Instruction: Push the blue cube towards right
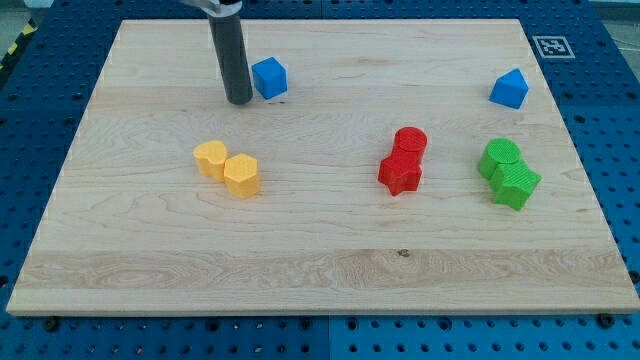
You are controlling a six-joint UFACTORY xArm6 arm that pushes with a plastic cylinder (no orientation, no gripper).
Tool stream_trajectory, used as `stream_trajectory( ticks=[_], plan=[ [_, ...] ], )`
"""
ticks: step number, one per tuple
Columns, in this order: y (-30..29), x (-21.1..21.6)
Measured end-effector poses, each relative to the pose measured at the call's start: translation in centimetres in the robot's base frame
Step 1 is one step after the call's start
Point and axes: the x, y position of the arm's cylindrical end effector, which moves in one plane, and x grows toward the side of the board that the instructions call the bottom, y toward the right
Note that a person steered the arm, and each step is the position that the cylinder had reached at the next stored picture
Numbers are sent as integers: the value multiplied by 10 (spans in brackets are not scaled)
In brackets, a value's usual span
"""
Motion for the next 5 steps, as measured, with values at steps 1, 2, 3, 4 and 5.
stream_trajectory(
  ticks=[1, 2, 3, 4, 5],
  plan=[
    [-8, -18],
    [-5, -20],
    [12, -20],
    [25, -20],
    [27, -20]
  ],
)
